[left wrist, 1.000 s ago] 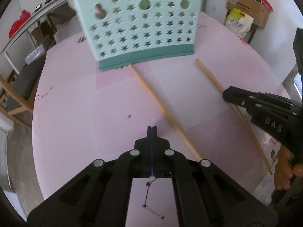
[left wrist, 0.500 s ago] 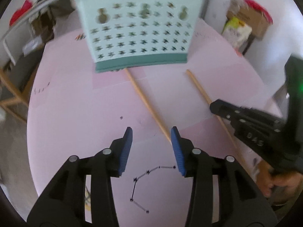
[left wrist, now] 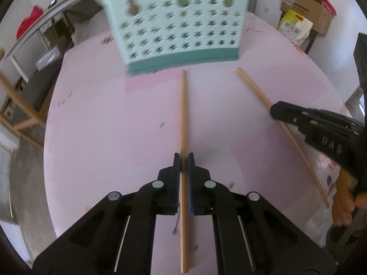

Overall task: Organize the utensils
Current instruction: 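Close the left tool on another chopstick while the right tool holds its chopstick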

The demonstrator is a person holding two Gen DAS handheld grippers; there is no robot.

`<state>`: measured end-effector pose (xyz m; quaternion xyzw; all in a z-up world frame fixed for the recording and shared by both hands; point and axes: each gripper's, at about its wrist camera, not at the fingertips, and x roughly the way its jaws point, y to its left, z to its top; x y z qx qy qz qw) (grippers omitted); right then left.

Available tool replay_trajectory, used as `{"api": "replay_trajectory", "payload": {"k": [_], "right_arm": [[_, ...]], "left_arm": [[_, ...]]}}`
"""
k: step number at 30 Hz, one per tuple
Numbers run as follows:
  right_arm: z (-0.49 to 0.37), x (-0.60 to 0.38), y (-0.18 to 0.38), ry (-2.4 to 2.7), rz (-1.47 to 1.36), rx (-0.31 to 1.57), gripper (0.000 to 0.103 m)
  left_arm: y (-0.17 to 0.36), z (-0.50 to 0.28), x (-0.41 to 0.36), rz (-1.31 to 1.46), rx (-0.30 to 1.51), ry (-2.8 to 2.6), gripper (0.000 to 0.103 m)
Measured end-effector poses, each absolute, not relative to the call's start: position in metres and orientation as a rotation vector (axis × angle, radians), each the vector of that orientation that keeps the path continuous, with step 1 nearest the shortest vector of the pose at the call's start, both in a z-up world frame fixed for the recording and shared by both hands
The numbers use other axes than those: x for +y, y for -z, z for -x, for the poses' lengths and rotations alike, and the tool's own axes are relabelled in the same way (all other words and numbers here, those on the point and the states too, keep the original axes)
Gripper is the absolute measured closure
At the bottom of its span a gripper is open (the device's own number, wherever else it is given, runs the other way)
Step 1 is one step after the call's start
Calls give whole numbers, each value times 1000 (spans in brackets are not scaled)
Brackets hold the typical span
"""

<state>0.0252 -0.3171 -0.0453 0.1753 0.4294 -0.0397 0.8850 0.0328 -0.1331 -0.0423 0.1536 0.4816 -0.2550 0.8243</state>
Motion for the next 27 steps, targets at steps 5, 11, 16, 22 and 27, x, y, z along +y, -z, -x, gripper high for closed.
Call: {"api": "replay_trajectory", "payload": {"k": [5,11,16,22,27], "right_arm": [[-15,-306,44,27,-334,929,96],[-22,-294,41,-22,-284,984,93],[-32,-291,42,-20,-272,984,89],[-46,-289,42,-17,-264,980,89],[-55,-282,42,0,-206,958,89]], "left_arm": [[42,-24,-91,-248,1103,510,98],[37,-32,-83,-217,1094,519,70],[42,-49,-101,-259,1097,527,70],[44,-70,-121,-307,1050,523,79],[43,-87,-128,-294,1032,505,89]]}}
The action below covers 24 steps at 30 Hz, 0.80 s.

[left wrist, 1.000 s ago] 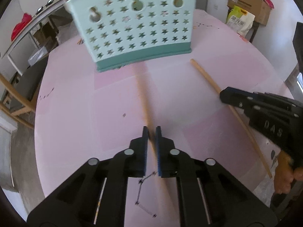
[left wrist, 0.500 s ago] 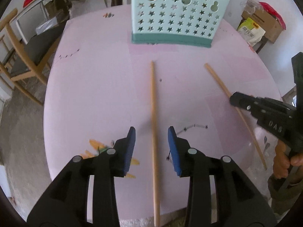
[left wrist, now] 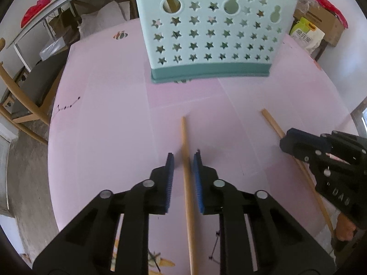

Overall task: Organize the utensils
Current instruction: 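Close the left tool on another chopstick while the right tool holds its chopstick, then lift the left tool's chopstick into the mint holder and open the left tool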

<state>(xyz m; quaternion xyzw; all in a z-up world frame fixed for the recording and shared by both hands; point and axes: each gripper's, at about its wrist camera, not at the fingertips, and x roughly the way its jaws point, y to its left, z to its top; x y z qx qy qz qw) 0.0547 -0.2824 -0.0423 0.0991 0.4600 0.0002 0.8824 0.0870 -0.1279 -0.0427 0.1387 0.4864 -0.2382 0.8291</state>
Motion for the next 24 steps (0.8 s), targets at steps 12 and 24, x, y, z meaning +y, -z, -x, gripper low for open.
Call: {"api": "replay_trajectory", "payload": {"k": [12,24], "right_arm": [[-55,-275,43,42,-145,922,92],[-52,-297,40,0,-303,952,96]], "left_arm": [[41,-97,-124,-226,1007,514,98],[-56,-83,-93,-95,766,558,98]]}}
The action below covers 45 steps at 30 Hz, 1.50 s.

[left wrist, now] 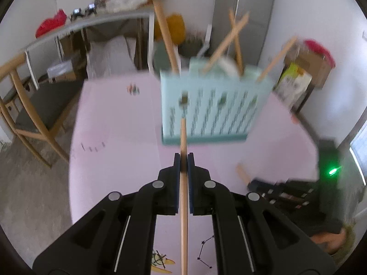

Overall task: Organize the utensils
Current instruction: 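Lift the left tool's chopstick into the mint holder and open the left tool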

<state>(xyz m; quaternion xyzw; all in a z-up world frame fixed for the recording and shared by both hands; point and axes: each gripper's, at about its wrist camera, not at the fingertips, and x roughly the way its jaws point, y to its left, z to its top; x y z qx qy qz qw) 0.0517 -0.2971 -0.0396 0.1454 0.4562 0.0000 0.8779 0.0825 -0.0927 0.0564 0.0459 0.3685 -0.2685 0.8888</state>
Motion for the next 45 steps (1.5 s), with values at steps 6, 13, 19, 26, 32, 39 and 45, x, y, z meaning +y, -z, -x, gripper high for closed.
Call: {"api": "replay_trajectory", "payload": {"k": [6,13,19,26,32,39,45], "right_arm": [[-42,-307,21,-19,-357,902,96],[-41,-308,13,-21,-379,883,96],[-44,-311,13,-14,-378,885,96],[-45,-317,13,-10,-391,888,96],[-45,-317,12,-11,-390,887,96],[-45,-316,11,-10,-381,890,96],[-42,-314,7,-4,-367,889,96]], "left_arm": [[-125,-75,-72,-2,601,597,98],[-195,-72,-71,54,410,647,98],[-241,-82,-84,51,286,647,98],[-255,-108,-108,34,224,610,98],[-208,-145,-131,-4,320,545,98],[-163,-167,-126,23,412,543,95],[-164,-151,-106,64,382,544,72]]}}
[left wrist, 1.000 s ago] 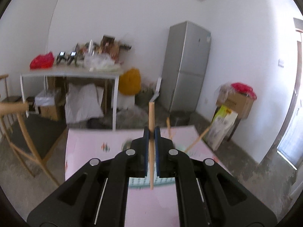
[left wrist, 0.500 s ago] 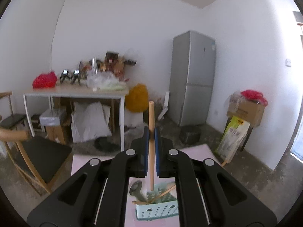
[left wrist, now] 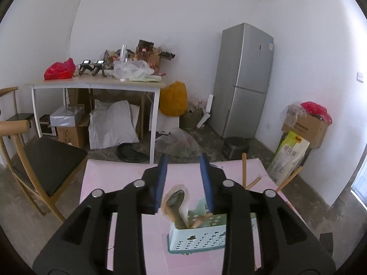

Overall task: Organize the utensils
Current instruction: 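Lift the left tool's chopstick into the mint holder and open the left tool, then lift the right tool's chopstick into the mint holder and open the right tool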

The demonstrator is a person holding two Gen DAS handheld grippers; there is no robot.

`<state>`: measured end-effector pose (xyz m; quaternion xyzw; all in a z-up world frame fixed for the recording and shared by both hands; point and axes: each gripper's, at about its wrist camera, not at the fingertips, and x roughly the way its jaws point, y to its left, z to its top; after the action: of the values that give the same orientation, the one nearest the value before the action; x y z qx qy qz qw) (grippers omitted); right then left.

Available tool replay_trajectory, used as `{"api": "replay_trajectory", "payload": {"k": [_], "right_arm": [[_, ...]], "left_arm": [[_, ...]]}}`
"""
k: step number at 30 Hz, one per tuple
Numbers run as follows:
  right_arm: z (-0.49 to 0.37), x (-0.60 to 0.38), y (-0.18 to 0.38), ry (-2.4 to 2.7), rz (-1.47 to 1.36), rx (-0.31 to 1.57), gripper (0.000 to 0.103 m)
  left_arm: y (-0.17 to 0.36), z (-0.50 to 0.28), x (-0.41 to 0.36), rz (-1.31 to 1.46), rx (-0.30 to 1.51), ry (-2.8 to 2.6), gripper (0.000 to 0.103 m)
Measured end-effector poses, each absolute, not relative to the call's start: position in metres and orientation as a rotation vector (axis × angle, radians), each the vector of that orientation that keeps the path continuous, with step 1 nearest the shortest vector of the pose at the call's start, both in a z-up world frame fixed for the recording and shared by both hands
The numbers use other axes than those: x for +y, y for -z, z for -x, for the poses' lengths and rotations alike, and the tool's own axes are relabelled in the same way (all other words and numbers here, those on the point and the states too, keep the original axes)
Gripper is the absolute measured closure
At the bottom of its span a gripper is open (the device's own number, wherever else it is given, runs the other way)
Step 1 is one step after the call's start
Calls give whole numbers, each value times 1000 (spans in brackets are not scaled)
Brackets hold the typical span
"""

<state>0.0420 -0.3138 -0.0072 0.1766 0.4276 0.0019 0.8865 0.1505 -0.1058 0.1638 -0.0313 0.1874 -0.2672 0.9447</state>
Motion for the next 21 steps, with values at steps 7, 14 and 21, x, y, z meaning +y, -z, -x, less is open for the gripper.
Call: {"api": "replay_trajectory", "payload": {"k": [7,14,21], "right_arm": [[-34,-309,-9,7,-341,859,96],[-25,-299,-65,-48,-320,715,96],[-53,-270,-142,-131,-202,519,96]], "left_arm": [[-165,-122,-63,116,347,528,62],[-128,-93,-16,72,377,454,44],[-66,-79,11,88,563,414,40]]}}
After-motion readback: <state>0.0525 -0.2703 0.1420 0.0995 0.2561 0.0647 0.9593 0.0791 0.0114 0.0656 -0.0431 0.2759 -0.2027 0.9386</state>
